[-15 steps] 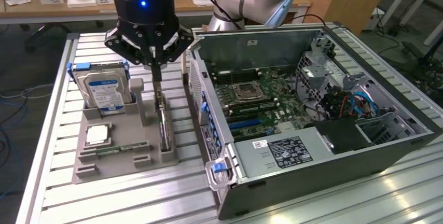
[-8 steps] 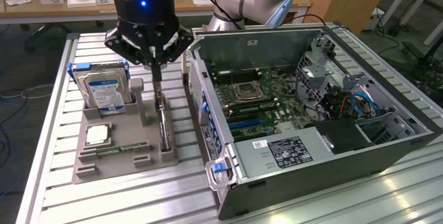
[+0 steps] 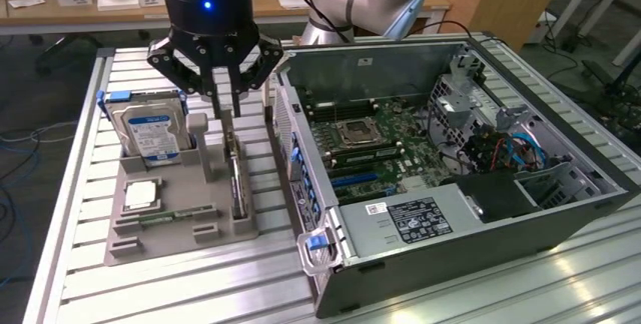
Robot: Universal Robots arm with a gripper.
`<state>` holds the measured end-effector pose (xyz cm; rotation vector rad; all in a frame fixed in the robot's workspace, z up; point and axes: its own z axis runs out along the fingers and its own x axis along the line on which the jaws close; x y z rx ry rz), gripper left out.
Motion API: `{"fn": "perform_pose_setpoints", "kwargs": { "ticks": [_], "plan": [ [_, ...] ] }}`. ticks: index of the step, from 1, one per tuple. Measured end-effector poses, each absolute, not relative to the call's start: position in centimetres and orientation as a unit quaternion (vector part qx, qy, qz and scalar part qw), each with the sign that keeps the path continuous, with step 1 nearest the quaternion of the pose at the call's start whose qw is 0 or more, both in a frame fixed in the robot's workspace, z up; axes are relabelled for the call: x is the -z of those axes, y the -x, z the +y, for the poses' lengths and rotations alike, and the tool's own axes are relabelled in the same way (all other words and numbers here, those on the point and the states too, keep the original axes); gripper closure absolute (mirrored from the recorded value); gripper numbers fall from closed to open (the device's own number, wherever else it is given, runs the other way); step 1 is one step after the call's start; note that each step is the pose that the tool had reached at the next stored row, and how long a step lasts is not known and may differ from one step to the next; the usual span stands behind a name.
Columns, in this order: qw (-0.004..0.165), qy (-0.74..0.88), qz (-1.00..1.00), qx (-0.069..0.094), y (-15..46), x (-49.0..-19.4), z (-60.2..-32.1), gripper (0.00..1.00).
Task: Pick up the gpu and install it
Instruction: 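Pick up the gpu and move the gpu toward the slot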
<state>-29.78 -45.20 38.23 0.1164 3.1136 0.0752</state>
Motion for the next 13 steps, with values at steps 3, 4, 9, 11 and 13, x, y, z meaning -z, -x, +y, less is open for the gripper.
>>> {"fn": "perform_pose_setpoints", "kwargs": {
  "ticks": [3,4,9,11,13],
  "plan": [
    [0.012,-0.037,0.999,-0.024,29.78,-38.23,-45.20,0.65],
    [0.012,-0.037,0.999,-0.024,29.78,-38.23,-45.20,0.59],
    [0.012,-0.037,0.999,-0.024,29.78,-38.23,-45.20,0.47],
    [0.012,-0.037,0.999,-0.024,29.78,-38.23,-45.20,0.47],
    [0.012,-0.037,0.999,-0.024,29.78,-38.19,-45.20,0.47]
  ]
}}
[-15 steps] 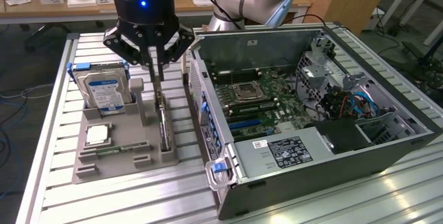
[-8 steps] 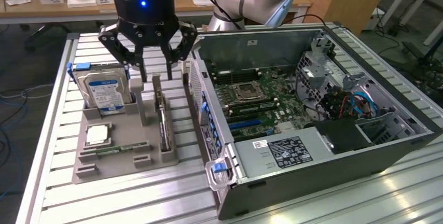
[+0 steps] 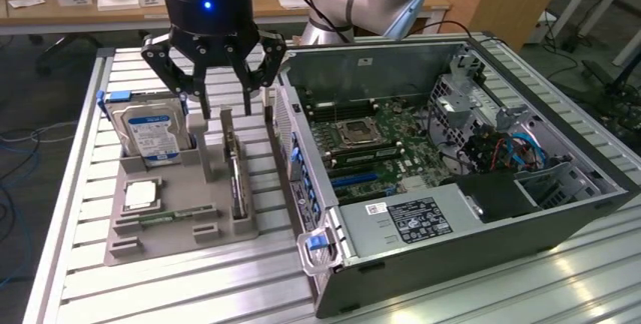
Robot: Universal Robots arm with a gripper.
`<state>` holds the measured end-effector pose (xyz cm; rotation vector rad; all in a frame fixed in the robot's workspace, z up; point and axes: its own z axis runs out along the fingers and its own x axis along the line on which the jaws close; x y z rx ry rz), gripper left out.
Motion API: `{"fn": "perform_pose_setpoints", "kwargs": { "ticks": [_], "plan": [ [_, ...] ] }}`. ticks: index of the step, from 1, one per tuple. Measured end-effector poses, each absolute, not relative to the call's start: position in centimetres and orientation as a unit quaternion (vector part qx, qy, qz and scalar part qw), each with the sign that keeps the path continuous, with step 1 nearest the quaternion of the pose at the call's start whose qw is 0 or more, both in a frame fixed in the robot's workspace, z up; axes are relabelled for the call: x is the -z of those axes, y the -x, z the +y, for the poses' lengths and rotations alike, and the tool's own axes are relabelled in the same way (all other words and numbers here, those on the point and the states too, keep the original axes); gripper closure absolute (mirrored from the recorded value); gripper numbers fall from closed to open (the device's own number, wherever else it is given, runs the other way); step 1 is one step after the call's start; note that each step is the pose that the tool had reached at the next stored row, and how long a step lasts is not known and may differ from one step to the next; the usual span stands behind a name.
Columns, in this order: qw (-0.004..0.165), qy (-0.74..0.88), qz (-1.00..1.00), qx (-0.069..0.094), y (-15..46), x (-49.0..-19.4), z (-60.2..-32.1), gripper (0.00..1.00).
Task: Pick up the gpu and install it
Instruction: 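Pick up the gpu and move the gpu toward the slot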
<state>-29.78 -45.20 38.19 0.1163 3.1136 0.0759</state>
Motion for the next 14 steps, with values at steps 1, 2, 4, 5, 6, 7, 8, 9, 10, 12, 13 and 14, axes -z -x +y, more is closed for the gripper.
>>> {"fn": "perform_pose_setpoints", "kwargs": {
  "ticks": [1,2,4,5,6,7,8,9,10,12,13,14],
  "plan": [
    [0.012,-0.037,0.999,-0.025,29.8,-38.1,-45.2,0.47],
    [0.013,-0.037,0.999,-0.025,29.8,-38.0,-45.2,0.47],
    [0.012,-0.037,0.999,-0.025,29.8,-37.8,-45.2,0.47],
    [0.012,-0.037,0.999,-0.025,29.8,-37.7,-45.2,0.47],
    [0.012,-0.037,0.999,-0.025,29.8,-37.6,-45.2,0.47],
    [0.012,-0.037,0.999,-0.025,29.8,-37.4,-45.2,0.47],
    [0.012,-0.037,0.999,-0.025,29.8,-37.3,-45.2,0.47],
    [0.012,-0.037,0.999,-0.025,29.8,-37.2,-45.2,0.47],
    [0.012,-0.037,0.999,-0.025,29.8,-37.1,-45.2,0.47],
    [0.012,-0.037,0.999,-0.025,29.8,-37.0,-45.2,0.47],
    [0.012,-0.037,0.999,-0.025,29.8,-36.9,-45.2,0.47],
    [0.012,-0.037,0.999,-0.025,29.8,-36.9,-45.2,0.47]
  ]
}}
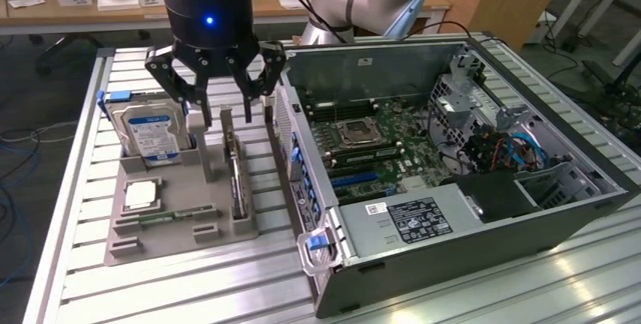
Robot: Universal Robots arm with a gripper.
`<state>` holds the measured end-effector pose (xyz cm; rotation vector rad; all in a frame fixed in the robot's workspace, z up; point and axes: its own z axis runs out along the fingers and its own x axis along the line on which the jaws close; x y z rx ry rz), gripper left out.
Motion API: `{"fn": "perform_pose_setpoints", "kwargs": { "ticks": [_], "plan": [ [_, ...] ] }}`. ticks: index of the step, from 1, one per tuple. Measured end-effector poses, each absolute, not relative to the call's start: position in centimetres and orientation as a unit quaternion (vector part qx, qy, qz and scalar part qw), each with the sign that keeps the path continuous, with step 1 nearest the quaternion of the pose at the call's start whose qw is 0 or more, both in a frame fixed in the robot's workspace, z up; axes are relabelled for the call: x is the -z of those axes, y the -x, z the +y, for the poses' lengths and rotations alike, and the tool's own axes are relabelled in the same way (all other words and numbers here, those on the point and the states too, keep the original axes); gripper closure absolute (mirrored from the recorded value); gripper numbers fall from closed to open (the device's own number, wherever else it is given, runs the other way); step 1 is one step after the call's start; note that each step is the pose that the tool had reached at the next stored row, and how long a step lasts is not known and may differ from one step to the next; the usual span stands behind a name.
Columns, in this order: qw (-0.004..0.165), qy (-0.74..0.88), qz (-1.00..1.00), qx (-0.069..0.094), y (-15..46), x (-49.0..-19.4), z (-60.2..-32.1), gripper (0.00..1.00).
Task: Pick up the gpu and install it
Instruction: 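Pick up the gpu and move the gpu toward the slot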
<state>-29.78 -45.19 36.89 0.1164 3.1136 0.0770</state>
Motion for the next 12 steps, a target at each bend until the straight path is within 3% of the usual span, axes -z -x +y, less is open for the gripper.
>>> {"fn": "perform_pose_setpoints", "kwargs": {
  "ticks": [12],
  "plan": [
    [0.013,-0.037,0.999,-0.025,29.78,-36.67,-45.20,0.47]
  ]
}}
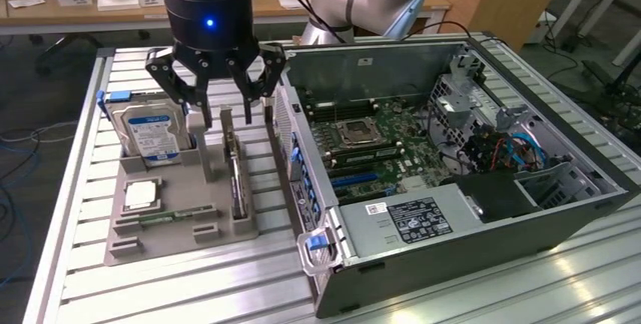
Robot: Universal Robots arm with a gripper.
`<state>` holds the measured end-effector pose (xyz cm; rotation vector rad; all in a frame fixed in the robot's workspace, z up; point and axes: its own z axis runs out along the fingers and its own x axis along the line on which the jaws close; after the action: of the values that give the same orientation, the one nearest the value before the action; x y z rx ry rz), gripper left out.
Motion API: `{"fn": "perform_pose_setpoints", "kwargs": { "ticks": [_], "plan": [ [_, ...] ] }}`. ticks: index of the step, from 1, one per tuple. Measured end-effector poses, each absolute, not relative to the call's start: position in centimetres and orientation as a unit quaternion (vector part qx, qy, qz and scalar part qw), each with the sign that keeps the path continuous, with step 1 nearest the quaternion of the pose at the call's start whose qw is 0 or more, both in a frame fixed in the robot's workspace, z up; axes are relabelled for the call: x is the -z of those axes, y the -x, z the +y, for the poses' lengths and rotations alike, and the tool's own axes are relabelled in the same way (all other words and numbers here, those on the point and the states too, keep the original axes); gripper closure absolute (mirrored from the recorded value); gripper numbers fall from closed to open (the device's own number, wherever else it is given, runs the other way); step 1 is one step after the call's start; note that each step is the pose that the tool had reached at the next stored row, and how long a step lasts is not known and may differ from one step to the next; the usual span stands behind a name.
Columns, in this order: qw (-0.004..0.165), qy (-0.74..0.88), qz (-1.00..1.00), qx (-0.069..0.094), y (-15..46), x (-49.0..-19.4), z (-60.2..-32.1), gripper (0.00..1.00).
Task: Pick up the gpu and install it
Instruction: 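Pick up the gpu and move the gpu toward the slot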
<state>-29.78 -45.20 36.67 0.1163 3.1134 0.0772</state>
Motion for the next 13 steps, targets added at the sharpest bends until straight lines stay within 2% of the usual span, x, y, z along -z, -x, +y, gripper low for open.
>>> {"fn": "perform_pose_setpoints", "kwargs": {
  "ticks": [13],
  "plan": [
    [0.012,-0.037,0.999,-0.025,29.78,-36.18,-45.20,0.47]
  ]
}}
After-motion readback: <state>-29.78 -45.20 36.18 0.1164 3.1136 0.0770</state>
